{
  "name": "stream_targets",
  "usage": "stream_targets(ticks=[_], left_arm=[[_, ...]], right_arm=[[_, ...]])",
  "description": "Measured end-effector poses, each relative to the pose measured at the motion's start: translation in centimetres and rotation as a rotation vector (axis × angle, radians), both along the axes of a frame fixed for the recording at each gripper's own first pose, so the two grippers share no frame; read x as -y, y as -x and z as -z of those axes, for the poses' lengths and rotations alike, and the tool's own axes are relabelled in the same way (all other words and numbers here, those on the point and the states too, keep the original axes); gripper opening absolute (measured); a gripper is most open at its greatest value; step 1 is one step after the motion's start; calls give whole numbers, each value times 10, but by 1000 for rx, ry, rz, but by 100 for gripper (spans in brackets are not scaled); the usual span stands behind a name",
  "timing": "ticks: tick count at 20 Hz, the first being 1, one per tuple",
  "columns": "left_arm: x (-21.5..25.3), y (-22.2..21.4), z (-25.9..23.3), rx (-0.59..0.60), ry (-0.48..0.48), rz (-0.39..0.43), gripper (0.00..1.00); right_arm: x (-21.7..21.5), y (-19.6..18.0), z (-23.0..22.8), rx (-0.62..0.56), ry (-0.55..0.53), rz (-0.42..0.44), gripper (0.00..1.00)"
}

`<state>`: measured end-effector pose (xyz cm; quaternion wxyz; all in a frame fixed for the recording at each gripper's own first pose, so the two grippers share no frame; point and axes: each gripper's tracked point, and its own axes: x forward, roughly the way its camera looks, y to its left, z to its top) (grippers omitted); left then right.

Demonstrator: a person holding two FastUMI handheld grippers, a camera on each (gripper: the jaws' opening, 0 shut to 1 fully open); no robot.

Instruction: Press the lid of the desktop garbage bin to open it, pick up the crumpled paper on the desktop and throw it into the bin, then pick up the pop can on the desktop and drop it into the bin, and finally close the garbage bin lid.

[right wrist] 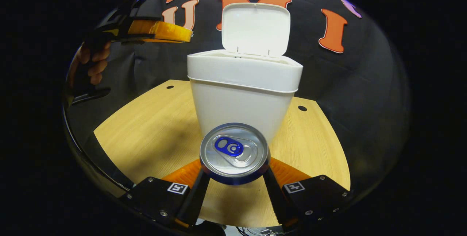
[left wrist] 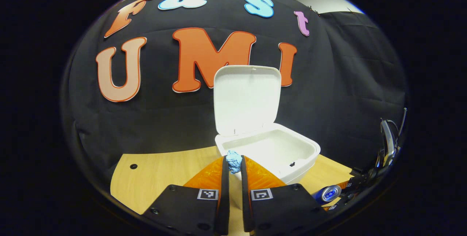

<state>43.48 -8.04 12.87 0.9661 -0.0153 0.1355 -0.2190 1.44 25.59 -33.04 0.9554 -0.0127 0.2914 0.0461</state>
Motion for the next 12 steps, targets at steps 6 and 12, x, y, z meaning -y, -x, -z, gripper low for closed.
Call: stream_targets(ticks=[6,12], left_arm=[[26,-2,9,-45,21,31,18],[33,-1,14,-58,16,41,27]], right_arm=[[1,-2,1,4,1,60,80],[3,-4,-9,22,14,90,80]])
